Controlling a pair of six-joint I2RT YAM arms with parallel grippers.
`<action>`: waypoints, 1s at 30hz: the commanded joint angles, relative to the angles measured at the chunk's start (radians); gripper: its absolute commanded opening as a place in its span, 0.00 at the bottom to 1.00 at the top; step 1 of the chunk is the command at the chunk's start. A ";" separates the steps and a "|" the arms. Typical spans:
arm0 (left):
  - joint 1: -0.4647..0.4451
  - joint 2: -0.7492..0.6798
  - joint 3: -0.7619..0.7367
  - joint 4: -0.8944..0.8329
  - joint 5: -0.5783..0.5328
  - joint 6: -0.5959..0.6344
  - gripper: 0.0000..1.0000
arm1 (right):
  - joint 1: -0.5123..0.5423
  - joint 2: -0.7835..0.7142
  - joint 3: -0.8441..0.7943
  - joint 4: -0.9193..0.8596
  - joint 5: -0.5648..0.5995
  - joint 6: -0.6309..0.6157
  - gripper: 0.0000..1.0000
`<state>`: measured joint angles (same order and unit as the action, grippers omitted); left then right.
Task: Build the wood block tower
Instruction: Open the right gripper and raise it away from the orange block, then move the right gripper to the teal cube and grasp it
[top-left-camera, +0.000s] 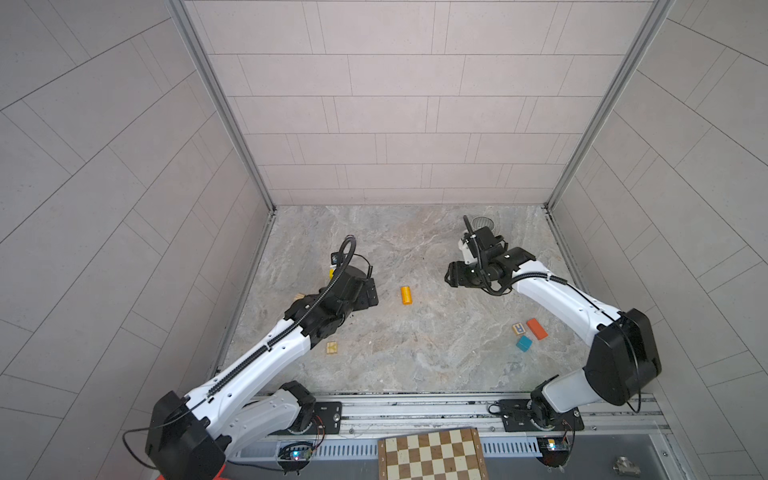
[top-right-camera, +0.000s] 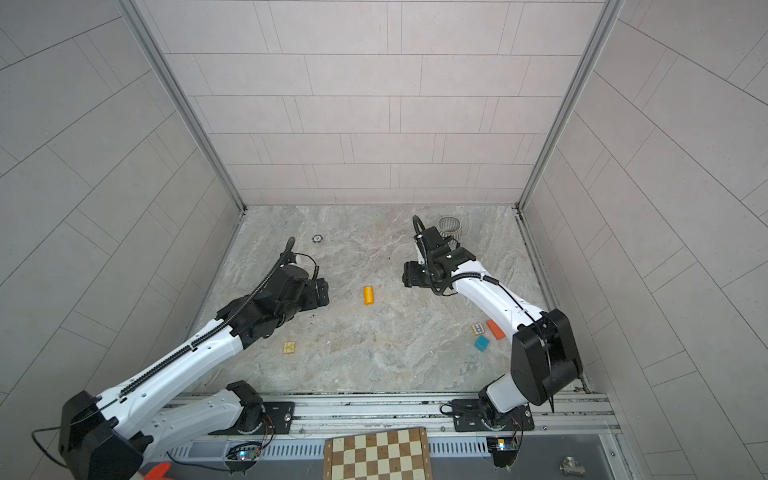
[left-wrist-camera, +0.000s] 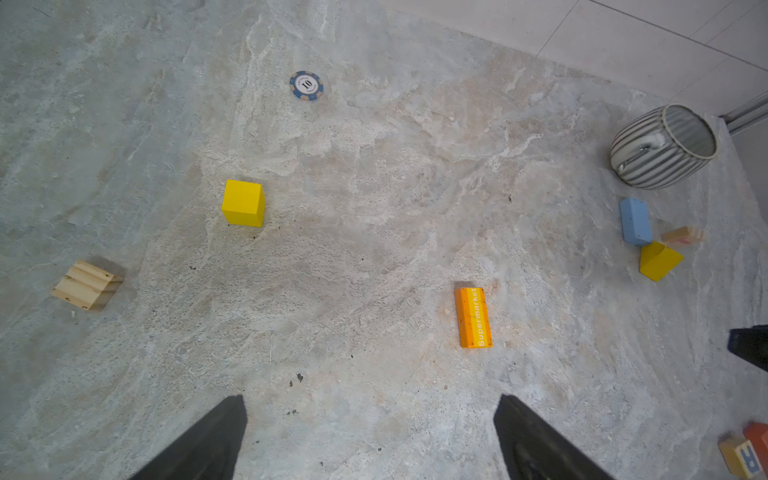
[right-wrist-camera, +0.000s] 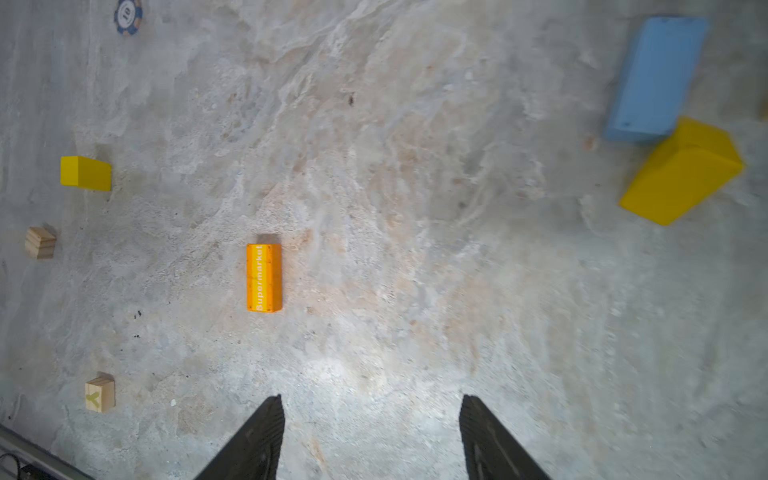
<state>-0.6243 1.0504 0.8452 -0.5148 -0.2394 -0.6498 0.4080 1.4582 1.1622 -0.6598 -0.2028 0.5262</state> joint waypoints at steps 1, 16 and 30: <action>-0.004 0.032 0.066 -0.111 0.031 0.053 1.00 | -0.055 -0.083 -0.058 -0.133 0.062 -0.025 0.70; -0.080 0.114 -0.001 0.027 0.052 -0.016 1.00 | -0.364 -0.447 -0.446 -0.058 0.131 0.104 0.99; -0.104 0.134 -0.129 0.195 0.068 -0.011 1.00 | -0.514 -0.407 -0.582 -0.063 0.089 0.136 0.99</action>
<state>-0.7250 1.1851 0.7311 -0.3630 -0.1753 -0.6724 -0.1013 1.0420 0.5976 -0.7174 -0.1162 0.6296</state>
